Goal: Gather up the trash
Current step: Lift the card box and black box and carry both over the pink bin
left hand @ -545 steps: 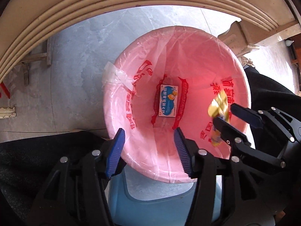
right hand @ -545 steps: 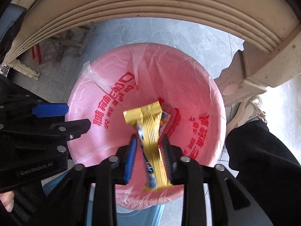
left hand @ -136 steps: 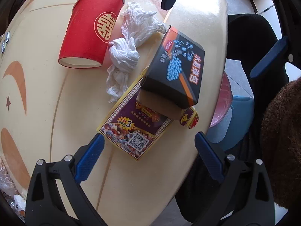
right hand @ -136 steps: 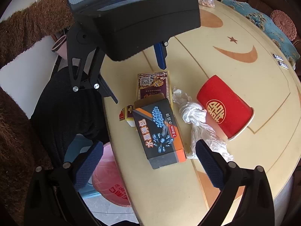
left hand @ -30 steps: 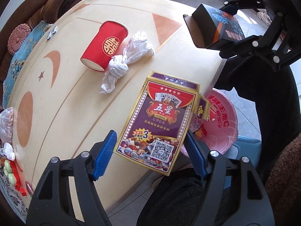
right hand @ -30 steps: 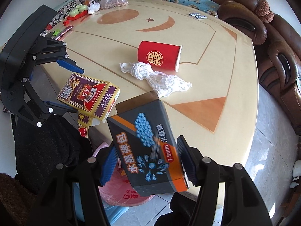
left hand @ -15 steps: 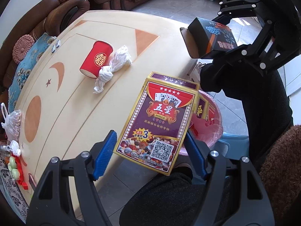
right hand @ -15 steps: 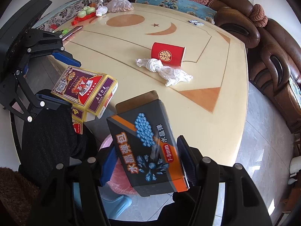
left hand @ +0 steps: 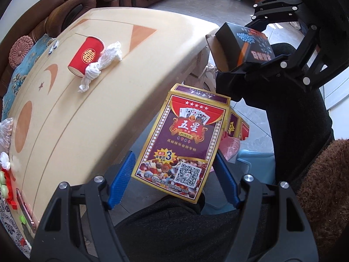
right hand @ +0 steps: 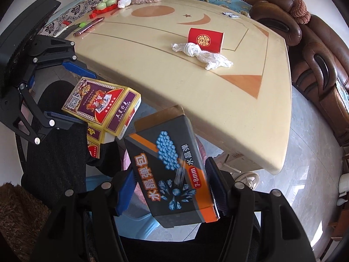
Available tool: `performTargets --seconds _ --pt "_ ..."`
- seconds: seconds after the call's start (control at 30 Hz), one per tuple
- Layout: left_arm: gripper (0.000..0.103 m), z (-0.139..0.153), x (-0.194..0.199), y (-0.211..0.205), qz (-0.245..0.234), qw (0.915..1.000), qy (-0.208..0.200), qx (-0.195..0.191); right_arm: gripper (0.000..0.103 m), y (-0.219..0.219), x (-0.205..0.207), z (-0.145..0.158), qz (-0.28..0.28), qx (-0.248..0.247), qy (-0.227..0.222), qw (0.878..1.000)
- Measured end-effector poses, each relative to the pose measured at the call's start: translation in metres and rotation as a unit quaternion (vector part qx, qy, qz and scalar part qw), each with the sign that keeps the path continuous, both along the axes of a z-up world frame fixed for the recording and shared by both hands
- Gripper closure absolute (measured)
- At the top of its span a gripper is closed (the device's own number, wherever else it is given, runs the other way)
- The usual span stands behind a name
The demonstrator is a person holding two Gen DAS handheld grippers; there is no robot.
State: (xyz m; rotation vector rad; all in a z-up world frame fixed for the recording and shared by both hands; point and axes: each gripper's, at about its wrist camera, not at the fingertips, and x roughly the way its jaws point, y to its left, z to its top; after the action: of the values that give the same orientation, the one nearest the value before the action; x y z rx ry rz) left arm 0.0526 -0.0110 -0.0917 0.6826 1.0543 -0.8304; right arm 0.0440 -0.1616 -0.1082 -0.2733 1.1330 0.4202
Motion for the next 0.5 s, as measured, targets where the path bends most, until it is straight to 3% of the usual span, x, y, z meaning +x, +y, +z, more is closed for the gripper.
performTargets --seconds 0.27,0.5 --pt "0.032 -0.045 -0.008 -0.01 -0.011 0.9993 0.036 0.008 0.043 0.0 -0.002 -0.034 -0.002 0.007 0.028 1.0" --pt "0.032 -0.085 0.006 -0.024 -0.006 0.9969 0.078 0.001 0.043 -0.007 0.01 -0.082 -0.019 0.014 0.059 0.998"
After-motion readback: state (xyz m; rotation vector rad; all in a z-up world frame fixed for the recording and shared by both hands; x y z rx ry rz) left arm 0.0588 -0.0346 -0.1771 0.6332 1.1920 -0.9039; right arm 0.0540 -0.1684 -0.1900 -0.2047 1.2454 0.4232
